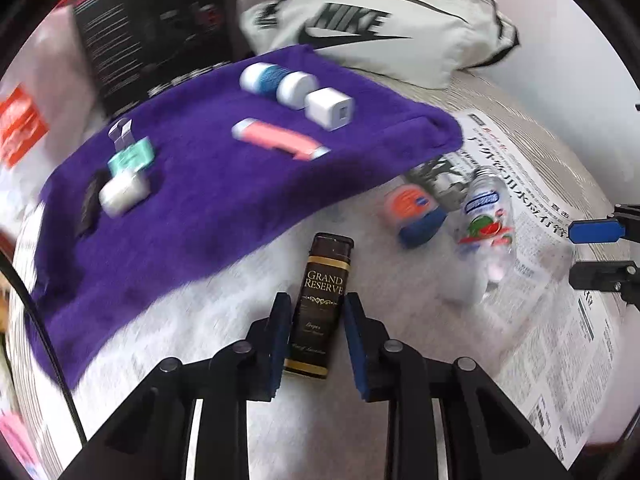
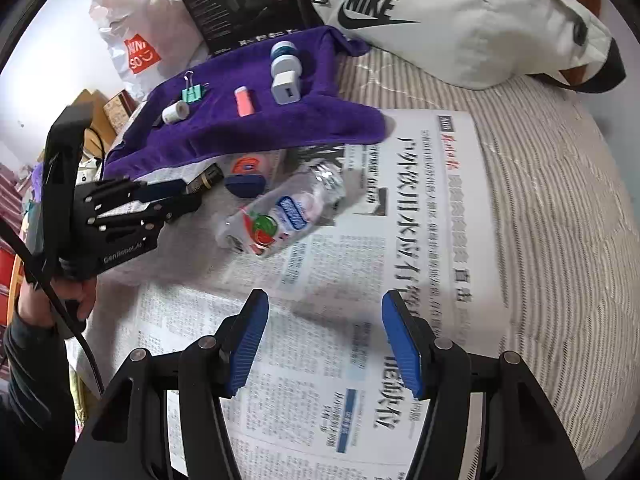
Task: Organize rigid objects
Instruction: 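Grasp the brown Grand Reserve bottle with the left gripper, then grasp the clear watermelon-label candy jar with the right gripper while the left holds the bottle, then carry the bottle onto the towel with the left gripper while the right carries the jar there, then open both grippers to set the bottle and jar on the towel, then withdraw, then grasp the orange Vaseline tin with the left gripper while the right grasps the white USB light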
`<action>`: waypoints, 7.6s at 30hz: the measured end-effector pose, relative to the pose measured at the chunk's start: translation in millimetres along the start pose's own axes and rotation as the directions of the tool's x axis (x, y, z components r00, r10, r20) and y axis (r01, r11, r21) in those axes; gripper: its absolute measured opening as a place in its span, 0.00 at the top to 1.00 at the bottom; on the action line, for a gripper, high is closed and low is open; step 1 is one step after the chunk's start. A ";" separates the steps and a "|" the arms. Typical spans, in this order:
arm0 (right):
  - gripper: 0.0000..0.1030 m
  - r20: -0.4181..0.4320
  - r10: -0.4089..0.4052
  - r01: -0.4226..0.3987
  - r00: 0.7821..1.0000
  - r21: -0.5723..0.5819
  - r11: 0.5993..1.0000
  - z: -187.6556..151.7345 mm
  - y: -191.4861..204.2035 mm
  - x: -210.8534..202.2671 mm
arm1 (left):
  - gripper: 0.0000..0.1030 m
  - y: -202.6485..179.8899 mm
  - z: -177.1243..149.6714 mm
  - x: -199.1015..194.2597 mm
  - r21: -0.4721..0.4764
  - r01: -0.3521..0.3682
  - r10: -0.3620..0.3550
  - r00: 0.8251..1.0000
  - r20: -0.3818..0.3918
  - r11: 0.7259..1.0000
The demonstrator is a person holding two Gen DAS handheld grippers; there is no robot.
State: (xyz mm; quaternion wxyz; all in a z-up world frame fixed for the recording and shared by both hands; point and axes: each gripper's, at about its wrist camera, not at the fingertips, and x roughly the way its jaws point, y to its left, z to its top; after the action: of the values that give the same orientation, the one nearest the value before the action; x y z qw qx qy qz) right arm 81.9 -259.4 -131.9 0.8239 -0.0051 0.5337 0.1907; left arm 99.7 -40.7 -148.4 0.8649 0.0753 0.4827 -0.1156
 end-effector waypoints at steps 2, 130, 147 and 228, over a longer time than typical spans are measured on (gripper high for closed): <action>0.43 0.002 0.013 -0.014 1.000 0.008 1.000 4.6 3.5 2.7 | 0.76 12.1 -12.9 -7.8 -0.070 -0.023 0.024 1.000 0.002 0.997; 0.60 0.097 0.085 -0.057 0.992 -0.260 0.964 125.3 77.7 21.3 | 0.78 111.9 19.9 -61.1 -0.263 -0.024 0.048 0.995 0.084 0.964; 0.60 -0.008 0.068 -0.067 0.998 -0.347 0.935 177.8 127.7 105.1 | 0.78 160.5 46.4 -10.3 -0.321 -0.034 0.045 0.999 0.028 0.946; 0.52 0.069 -0.050 0.051 0.996 -0.023 0.998 29.0 -36.1 18.2 | 0.66 -38.9 52.0 19.4 -0.247 -0.051 0.052 0.999 -0.003 0.968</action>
State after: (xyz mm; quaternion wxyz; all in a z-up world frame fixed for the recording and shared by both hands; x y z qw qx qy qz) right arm 125.4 -281.1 -142.5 0.8462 -0.0224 0.5023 0.1765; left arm 141.5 -93.2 -138.5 0.8710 -0.0208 0.4898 -0.0321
